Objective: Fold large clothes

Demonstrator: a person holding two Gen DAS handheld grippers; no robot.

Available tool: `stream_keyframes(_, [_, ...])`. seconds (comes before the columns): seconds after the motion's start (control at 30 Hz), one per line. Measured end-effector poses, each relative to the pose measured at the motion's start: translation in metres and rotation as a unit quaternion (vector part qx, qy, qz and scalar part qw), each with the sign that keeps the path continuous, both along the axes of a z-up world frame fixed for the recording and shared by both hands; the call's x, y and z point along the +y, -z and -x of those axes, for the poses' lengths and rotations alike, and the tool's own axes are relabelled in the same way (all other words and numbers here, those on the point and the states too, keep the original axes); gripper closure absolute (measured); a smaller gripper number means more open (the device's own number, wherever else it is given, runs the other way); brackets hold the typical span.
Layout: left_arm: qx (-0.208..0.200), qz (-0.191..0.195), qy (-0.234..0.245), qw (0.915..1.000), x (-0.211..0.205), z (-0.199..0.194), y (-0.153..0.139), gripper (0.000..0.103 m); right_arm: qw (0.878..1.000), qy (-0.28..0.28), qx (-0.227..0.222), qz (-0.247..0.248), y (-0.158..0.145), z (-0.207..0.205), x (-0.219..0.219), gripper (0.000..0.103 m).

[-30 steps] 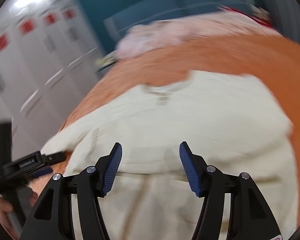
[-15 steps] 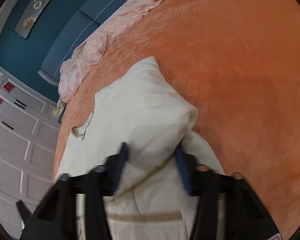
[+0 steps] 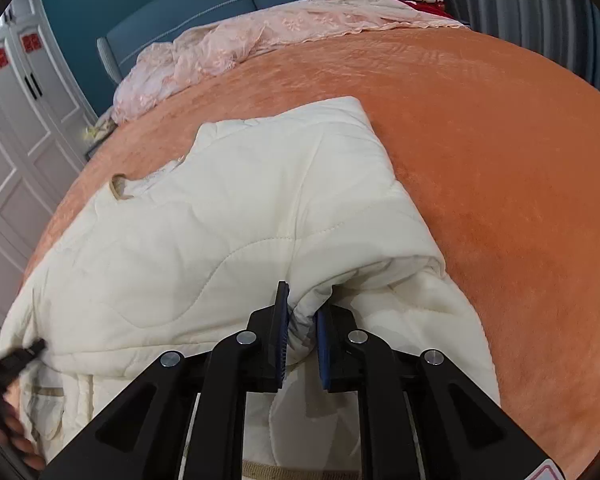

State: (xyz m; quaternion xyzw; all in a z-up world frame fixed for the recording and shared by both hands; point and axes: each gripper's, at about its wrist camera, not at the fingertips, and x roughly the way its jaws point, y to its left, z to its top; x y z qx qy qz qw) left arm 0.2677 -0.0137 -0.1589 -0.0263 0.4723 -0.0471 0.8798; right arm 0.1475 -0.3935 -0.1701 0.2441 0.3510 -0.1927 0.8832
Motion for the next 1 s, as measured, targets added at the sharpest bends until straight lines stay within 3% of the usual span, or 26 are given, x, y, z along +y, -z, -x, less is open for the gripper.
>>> stream_keyframes(0.17, [-0.037, -0.036, 0.007, 0.9987, -0.008, 0.008, 0.006, 0.093, 0.999, 0.038, -0.015, 0.02, -0.023, 0.024, 0.004, 0.083])
stream_keyframes(0.27, [-0.052, -0.047, 0.007, 0.9975, -0.011, 0.015, 0.009, 0.093, 0.994, 0.053, -0.049, 0.079, -0.053, 0.037, 0.041, 0.075])
stream_keyframes(0.4, [-0.064, -0.061, 0.007, 0.9961, -0.015, 0.015, 0.011, 0.093, 0.979, 0.023, -0.076, 0.186, -0.081, 0.024, 0.098, 0.075])
stream_keyframes(0.43, [-0.065, -0.062, 0.007, 0.9959, -0.016, 0.015, 0.011, 0.093, 0.977, 0.025, -0.086, 0.192, -0.088, 0.024, 0.106, 0.075])
stream_keyframes(0.5, [-0.069, -0.064, 0.006, 0.9955, -0.017, 0.016, 0.012, 0.093, 0.984, -0.017, -0.088, 0.154, -0.091, 0.013, 0.118, 0.074])
stream_keyframes(0.57, [-0.073, -0.065, 0.006, 0.9952, -0.017, 0.017, 0.013, 0.092, 0.987, -0.074, -0.053, 0.133, -0.078, -0.01, 0.132, 0.076])
stream_keyframes(0.6, [-0.074, -0.063, 0.006, 0.9953, -0.017, 0.018, 0.013, 0.092, 0.986, -0.099, -0.033, 0.13, -0.064, -0.022, 0.139, 0.085])
stream_keyframes(0.67, [-0.075, -0.057, 0.005, 0.9956, -0.015, 0.018, 0.014, 0.092, 0.985, -0.119, 0.01, 0.127, -0.037, -0.04, 0.145, 0.088])
stream_keyframes(0.77, [-0.078, -0.045, 0.005, 0.9959, -0.013, 0.019, 0.015, 0.092, 0.985, -0.124, 0.039, 0.116, -0.011, -0.05, 0.144, 0.089])
stream_keyframes(1.0, [-0.091, -0.053, 0.004, 0.9945, -0.016, 0.021, 0.017, 0.091, 0.988, -0.122, 0.03, 0.087, -0.003, -0.048, 0.138, 0.087])
